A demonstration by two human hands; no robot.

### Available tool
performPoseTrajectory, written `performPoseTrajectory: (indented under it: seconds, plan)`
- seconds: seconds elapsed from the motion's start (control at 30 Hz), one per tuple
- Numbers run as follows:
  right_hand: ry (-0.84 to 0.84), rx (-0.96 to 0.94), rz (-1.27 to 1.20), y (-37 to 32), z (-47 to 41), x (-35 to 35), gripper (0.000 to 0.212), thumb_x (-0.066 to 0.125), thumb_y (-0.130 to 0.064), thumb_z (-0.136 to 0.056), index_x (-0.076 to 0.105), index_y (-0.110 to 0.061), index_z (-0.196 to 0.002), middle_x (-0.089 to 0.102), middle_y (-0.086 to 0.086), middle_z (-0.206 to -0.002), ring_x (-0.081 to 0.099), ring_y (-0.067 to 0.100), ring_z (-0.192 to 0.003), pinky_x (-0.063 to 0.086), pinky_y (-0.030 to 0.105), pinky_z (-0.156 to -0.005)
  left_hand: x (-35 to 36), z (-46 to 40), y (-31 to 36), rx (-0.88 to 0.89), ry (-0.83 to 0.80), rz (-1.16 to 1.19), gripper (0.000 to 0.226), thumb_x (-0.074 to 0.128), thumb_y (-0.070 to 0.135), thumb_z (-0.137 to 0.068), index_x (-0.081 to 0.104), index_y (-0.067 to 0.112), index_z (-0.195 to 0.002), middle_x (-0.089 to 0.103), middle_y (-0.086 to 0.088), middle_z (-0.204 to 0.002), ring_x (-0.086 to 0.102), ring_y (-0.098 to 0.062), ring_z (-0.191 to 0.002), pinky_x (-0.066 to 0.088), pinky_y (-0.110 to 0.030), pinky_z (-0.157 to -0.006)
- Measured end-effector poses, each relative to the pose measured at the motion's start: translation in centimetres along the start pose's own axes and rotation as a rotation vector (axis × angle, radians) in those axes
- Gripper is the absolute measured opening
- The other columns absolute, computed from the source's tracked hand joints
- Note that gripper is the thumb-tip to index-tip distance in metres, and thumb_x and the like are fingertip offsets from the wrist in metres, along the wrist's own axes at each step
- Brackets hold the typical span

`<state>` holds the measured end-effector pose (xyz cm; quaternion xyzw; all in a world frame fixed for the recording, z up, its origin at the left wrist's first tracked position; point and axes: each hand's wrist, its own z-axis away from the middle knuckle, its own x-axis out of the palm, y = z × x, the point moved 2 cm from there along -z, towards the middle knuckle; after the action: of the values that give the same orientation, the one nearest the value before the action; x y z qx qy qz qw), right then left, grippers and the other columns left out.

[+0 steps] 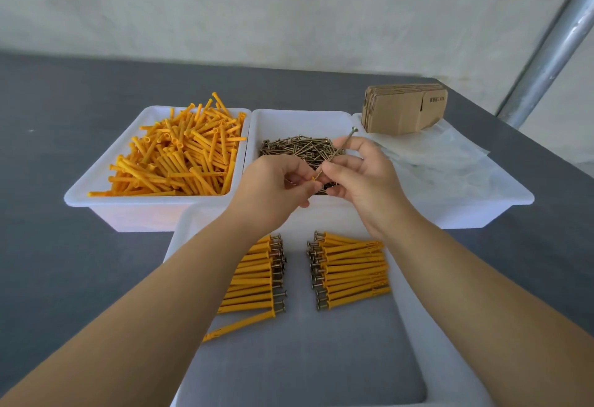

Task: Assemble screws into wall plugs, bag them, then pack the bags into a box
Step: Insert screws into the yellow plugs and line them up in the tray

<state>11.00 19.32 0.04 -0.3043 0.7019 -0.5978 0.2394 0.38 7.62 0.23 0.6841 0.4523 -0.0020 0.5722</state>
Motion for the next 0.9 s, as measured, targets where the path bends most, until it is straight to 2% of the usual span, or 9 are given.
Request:
performPoseTrajectory:
  seconds: [0.13, 0.2, 0.27, 0.33, 0.43, 0.57, 0.67, 0.77, 0.9]
  plan:
    - [0.072, -0.081, 0.016, -0.1, 0.1, -0.3, 0.068, 0.066, -0.003, -0.09, 0.033, -0.025, -0.146, 0.071, 0.007, -0.085, 0.071, 0.015, -0.08, 0.055, 0.025, -0.07, -0.1, 0.0, 0.2, -0.034, -0.008, 0.094, 0.004, 0.071, 0.013, -0.09, 0.073, 0.011, -0.091, 0.07, 0.001, -0.069, 0.067, -0.004, -0.061, 0.058, -0.031, -0.061]
    - [0.046, -0.122, 0.079, -0.1, 0.2, -0.3, 0.074, 0.067, -0.004, -0.089, 0.03, -0.031, -0.148, 0.072, 0.011, -0.088, 0.071, 0.022, -0.085, 0.058, 0.029, -0.075, -0.2, 0.1, 0.2, -0.031, -0.017, 0.112, 0.005, 0.07, 0.013, -0.09, 0.073, 0.01, -0.092, 0.069, 0.003, -0.068, 0.066, -0.003, -0.061, 0.058, -0.032, -0.061]
    - [0.018, -0.168, 0.163, -0.2, 0.3, -0.2, 0.064, 0.068, -0.004, -0.088, 0.041, -0.035, -0.138, 0.072, 0.011, -0.086, 0.07, 0.023, -0.086, 0.059, 0.034, -0.079, -0.2, 0.1, 0.3, -0.032, -0.026, 0.119, 0.006, 0.07, 0.013, -0.09, 0.073, 0.009, -0.093, 0.069, 0.003, -0.069, 0.066, -0.003, -0.061, 0.059, -0.034, -0.062]
    - [-0.003, -0.222, 0.263, -0.4, 0.5, 0.0, 0.044, 0.067, -0.003, -0.089, 0.059, -0.027, -0.125, 0.073, 0.004, -0.088, 0.069, 0.017, -0.086, 0.057, 0.034, -0.079, -0.4, 0.2, 0.3, -0.04, -0.015, 0.147, 0.008, 0.07, 0.014, -0.09, 0.074, 0.008, -0.094, 0.068, 0.002, -0.069, 0.065, -0.006, -0.062, 0.059, -0.037, -0.064]
    - [-0.054, -0.273, 0.363, -0.4, 0.9, 0.6, 0.024, 0.061, -0.009, -0.095, 0.072, -0.018, -0.115, 0.072, -0.003, -0.103, 0.067, 0.011, -0.097, 0.054, 0.029, -0.081, -0.9, 0.2, 0.6, -0.008, 0.015, 0.162, 0.009, 0.069, 0.013, -0.09, 0.076, 0.011, -0.096, 0.07, -0.01, -0.077, 0.063, -0.026, -0.069, 0.057, -0.046, -0.068]
    - [-0.032, -0.365, 0.455, -0.6, 1.2, 0.9, 0.027, 0.067, -0.011, -0.092, 0.071, -0.015, -0.118, 0.068, 0.002, -0.106, 0.063, 0.013, -0.098, 0.052, 0.025, -0.085, -1.6, 0.3, 1.0, 0.024, -0.033, 0.105, 0.015, 0.069, 0.004, -0.088, 0.077, 0.014, -0.097, 0.075, -0.004, -0.087, 0.07, -0.019, -0.082, 0.058, -0.043, -0.08]
    - [-0.065, -0.405, 0.537, -0.6, 1.3, 1.1, 0.031, 0.071, -0.007, -0.087, 0.073, -0.015, -0.117, 0.068, 0.002, -0.098, 0.063, 0.015, -0.091, 0.05, 0.023, -0.08, -2.4, 0.2, 0.7, -0.022, -0.053, 0.072, 0.019, 0.077, 0.002, -0.08, 0.07, 0.011, -0.096, 0.075, -0.003, -0.081, 0.072, -0.016, -0.078, 0.059, -0.043, -0.08]
    - [-0.113, -0.45, 0.627, -0.6, 1.4, 1.2, 0.021, 0.074, -0.01, -0.085, 0.078, -0.018, -0.104, 0.07, -0.004, -0.089, 0.063, 0.012, -0.083, 0.049, 0.023, -0.073, -3.2, 0.2, 0.3, -0.083, -0.099, 0.063, 0.033, 0.084, 0.006, -0.073, 0.059, 0.014, -0.094, 0.076, -0.002, -0.075, 0.073, -0.019, -0.074, 0.059, -0.046, -0.079]
    - [-0.211, -0.377, 0.668, -0.3, 1.7, 1.4, 0.021, 0.075, -0.011, -0.084, 0.078, -0.023, -0.101, 0.067, -0.019, -0.08, 0.06, 0.001, -0.072, 0.047, 0.013, -0.066, -3.7, 0.0, -0.1, -0.118, -0.208, -0.025, 0.033, 0.087, 0.008, -0.07, 0.062, 0.018, -0.09, 0.076, 0.003, -0.075, 0.073, -0.014, -0.074, 0.058, -0.049, -0.083]
